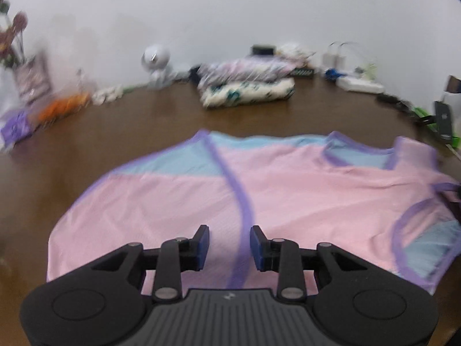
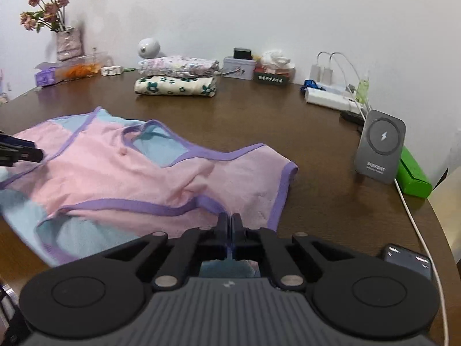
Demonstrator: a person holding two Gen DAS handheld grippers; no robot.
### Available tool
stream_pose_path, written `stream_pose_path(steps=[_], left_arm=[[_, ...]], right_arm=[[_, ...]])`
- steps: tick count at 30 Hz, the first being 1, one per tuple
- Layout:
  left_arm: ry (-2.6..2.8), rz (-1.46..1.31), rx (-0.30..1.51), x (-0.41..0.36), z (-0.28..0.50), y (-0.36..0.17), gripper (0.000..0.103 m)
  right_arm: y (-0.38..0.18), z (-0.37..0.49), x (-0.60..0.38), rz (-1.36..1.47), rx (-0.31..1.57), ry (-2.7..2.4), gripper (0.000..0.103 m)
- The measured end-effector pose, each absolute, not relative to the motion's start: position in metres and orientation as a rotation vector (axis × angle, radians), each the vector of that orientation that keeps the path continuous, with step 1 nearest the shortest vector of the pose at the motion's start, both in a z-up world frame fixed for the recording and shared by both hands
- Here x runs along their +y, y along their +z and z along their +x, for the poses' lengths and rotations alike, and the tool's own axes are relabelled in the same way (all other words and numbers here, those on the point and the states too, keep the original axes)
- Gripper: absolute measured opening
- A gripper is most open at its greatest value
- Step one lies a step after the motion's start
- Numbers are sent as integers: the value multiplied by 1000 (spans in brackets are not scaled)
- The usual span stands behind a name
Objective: Fold clothes
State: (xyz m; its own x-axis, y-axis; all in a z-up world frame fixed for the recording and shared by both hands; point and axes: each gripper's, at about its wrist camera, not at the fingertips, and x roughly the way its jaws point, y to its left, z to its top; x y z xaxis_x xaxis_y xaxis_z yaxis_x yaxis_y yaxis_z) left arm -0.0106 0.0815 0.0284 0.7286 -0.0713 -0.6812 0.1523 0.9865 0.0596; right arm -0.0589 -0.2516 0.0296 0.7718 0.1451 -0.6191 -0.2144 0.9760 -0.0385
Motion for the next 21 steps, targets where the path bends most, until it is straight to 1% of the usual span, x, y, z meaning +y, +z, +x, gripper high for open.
stream_pose_path(steps=[4, 5, 7, 8, 9, 12, 13, 14, 15, 16, 17, 21], left_arm=[[-120, 110, 725, 85, -12, 24, 33], [-118, 107, 723, 86, -14, 24, 36], [-119, 102, 718, 90, -13, 23, 38], [-117, 99, 716, 90, -13, 23, 41], [-114, 94, 715, 90, -13, 22, 43], [-112, 85, 711, 89, -15, 21, 43], [-112, 87, 709, 89, -15, 20, 43], [-111, 90, 707, 88, -16, 20, 43], [-111, 93, 706, 87, -16, 20, 44], [-112, 93, 705, 87, -16, 19, 44], [-111, 89, 704, 87, -16, 19, 45], [-107, 86, 701, 88, -16, 19, 46]], right_arm=[[32, -68, -260, -124, 703, 204, 3], [31, -69, -260, -125, 718, 224, 7], [32, -68, -259, -122, 727, 259, 21], [34, -66, -257, -115, 709, 271, 35], [36, -65, -255, -107, 692, 283, 36], [33, -50, -248, -106, 676, 282, 34], [27, -43, -246, -119, 694, 267, 30], [21, -36, -243, -132, 711, 253, 15], [18, -33, -242, -130, 725, 246, 7], [18, -35, -244, -120, 735, 247, 6], [20, -39, -246, -111, 742, 248, 0], [26, -60, -254, -78, 776, 276, 1]])
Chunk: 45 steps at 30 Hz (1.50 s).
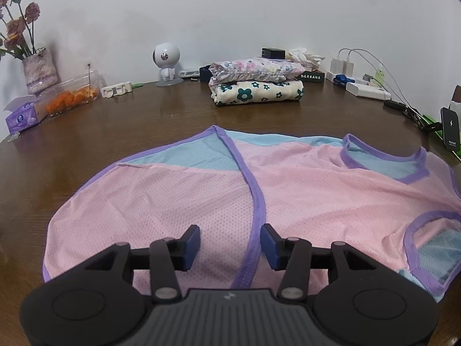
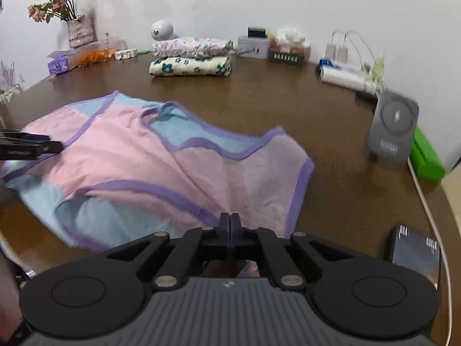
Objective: Fold clothes
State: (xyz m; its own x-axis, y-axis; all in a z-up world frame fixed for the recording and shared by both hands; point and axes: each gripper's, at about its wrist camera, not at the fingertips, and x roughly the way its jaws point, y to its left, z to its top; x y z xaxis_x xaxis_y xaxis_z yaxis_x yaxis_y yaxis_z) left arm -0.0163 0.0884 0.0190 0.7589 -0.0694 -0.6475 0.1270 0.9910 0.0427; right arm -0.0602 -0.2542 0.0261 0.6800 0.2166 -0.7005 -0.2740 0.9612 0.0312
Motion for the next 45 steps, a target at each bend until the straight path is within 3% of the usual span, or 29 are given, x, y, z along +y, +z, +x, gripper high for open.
stream_pose_path(steps=[2, 4, 5, 6, 12, 14, 15, 17, 18, 22, 24, 31, 32, 33, 34, 37, 38, 40, 42, 43, 45], left_arm=[[-105, 86, 700, 88, -16, 19, 46], [-109, 89, 699, 89, -17, 19, 46], [-110, 90, 697, 90, -17, 19, 47], [-107, 88, 694, 90, -18, 19, 48], [-78, 64, 669, 93, -32, 15, 51], [-67, 57, 660, 94, -38, 15, 51], [-62, 54, 654, 93, -41, 14, 51], [-52, 52, 643, 88, -49, 13, 51], [-47, 52, 640, 85, -51, 13, 51], [-46, 30, 649, 80, -56, 14, 51], [-62, 10, 660, 82, -58, 17, 49], [-79, -17, 673, 101, -66, 21, 48], [-72, -10, 673, 102, -68, 20, 48], [-67, -4, 674, 102, -69, 20, 48], [-66, 3, 673, 101, -70, 20, 48], [-64, 32, 669, 97, -70, 19, 49], [-65, 37, 669, 97, -70, 19, 49], [-69, 38, 672, 97, -68, 19, 49], [-71, 40, 674, 97, -67, 19, 50], [-72, 43, 675, 97, -67, 19, 50], [-72, 51, 680, 96, -65, 19, 52]], right_arm=[[29, -63, -252, -78, 766, 274, 3], [34, -60, -252, -56, 742, 267, 18], [35, -55, -253, -40, 728, 260, 42], [35, -50, -253, -29, 717, 249, 48], [17, -12, -236, -68, 752, 168, 27], [15, -7, -238, -73, 742, 145, 33], [14, -4, -240, -73, 741, 131, 45], [12, 3, -244, -69, 736, 110, 57], [11, 8, -247, -64, 734, 107, 58], [15, 37, -246, -108, 747, 72, 56], [25, 44, -237, -122, 742, 59, 34], [42, 53, -147, -66, 681, 439, 41], [39, 59, -137, -75, 691, 456, 35], [34, 65, -129, -92, 707, 452, 9], [30, 72, -122, -108, 723, 447, 3], [24, 89, -126, -140, 706, 377, 2], [26, 90, -133, -140, 693, 346, 6], [35, 81, -147, -126, 646, 330, 22], [47, 44, -164, -177, 568, 374, 89], [52, 23, -172, -210, 527, 395, 97], [55, -26, -191, -342, 414, 378, 101]])
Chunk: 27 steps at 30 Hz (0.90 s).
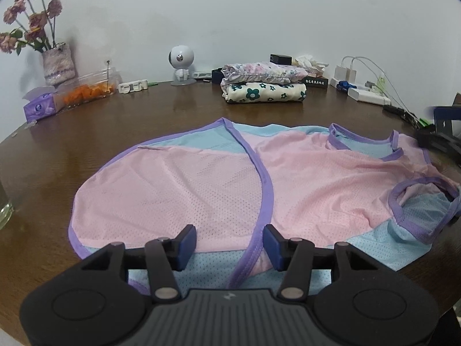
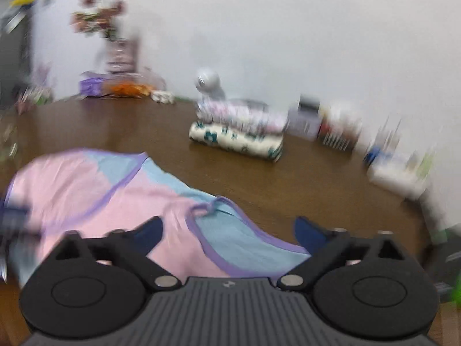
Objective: Fold clothes
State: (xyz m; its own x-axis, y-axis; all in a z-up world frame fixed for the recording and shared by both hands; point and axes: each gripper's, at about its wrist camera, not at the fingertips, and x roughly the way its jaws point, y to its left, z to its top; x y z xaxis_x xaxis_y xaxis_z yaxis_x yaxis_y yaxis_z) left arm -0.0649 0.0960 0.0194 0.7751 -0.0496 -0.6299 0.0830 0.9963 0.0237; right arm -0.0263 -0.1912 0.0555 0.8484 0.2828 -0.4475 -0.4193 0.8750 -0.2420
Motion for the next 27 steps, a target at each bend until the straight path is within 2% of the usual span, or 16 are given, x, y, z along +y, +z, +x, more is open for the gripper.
stream_pose_path(steps=[3, 8, 15, 21, 27], left_arm=[[-67, 54, 691, 96, -61, 20, 57], [-37, 51, 716, 93, -55, 22, 59], [12, 68, 728, 86, -53, 24, 60], [37, 117, 751, 78, -50, 28, 59], [10, 117, 735, 85, -59, 34, 58]], right_arm=[[46, -76, -208, -535, 292, 239, 102], [23, -115, -216, -739, 222, 107, 102], [14, -67, -245, -576, 340, 100, 102], [38, -62, -230, -458, 171, 96, 103], [30, -79, -198, -415, 217, 266, 102]])
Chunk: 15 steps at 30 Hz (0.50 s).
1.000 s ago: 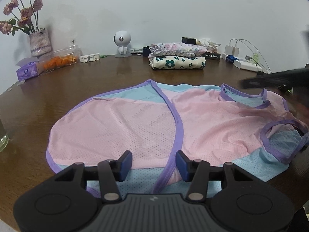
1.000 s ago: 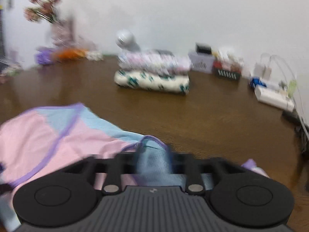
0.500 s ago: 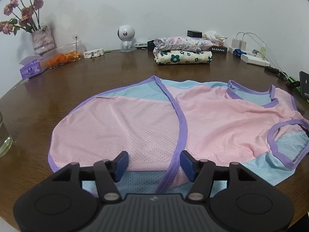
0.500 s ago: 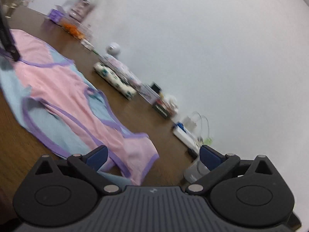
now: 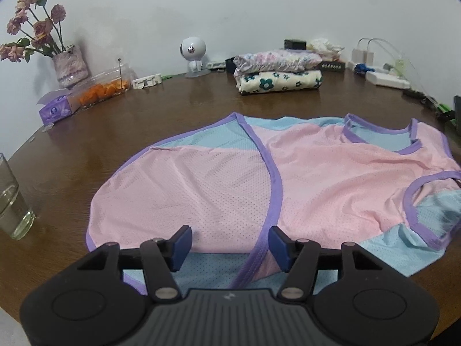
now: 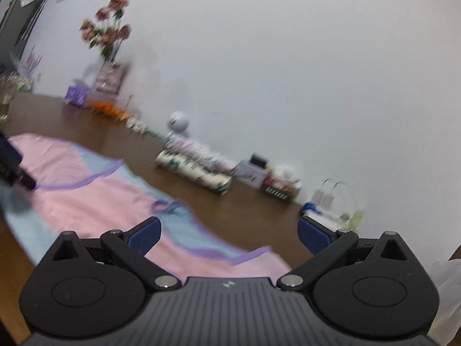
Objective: Fold clothes
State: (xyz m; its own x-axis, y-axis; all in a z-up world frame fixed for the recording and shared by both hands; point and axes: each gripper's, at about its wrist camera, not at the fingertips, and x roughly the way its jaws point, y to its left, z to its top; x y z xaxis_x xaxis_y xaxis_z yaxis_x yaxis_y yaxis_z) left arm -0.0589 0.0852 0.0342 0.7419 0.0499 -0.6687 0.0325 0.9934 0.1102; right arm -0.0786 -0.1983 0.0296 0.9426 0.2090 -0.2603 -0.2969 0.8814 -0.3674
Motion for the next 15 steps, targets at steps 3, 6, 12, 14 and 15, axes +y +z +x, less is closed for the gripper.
stream_pose_path(steps=[3, 6, 12, 14, 15], left_arm=[[-63, 93, 715, 101, -69, 39, 59], [-194, 67, 700, 121, -84, 40, 59], [-342, 53, 659, 154, -109, 37, 59], [-377, 48, 636, 159, -112, 35, 59], [-401, 43, 628, 160, -112, 34, 59]], right_arm=[[26, -85, -199, -363, 301, 377, 97], [27, -84, -206, -249, 403, 492, 95], [27, -89, -182, -204, 512, 624, 81], [26, -89, -170, -212, 541, 649, 74], [24, -87, -164, -222, 562, 648, 68]])
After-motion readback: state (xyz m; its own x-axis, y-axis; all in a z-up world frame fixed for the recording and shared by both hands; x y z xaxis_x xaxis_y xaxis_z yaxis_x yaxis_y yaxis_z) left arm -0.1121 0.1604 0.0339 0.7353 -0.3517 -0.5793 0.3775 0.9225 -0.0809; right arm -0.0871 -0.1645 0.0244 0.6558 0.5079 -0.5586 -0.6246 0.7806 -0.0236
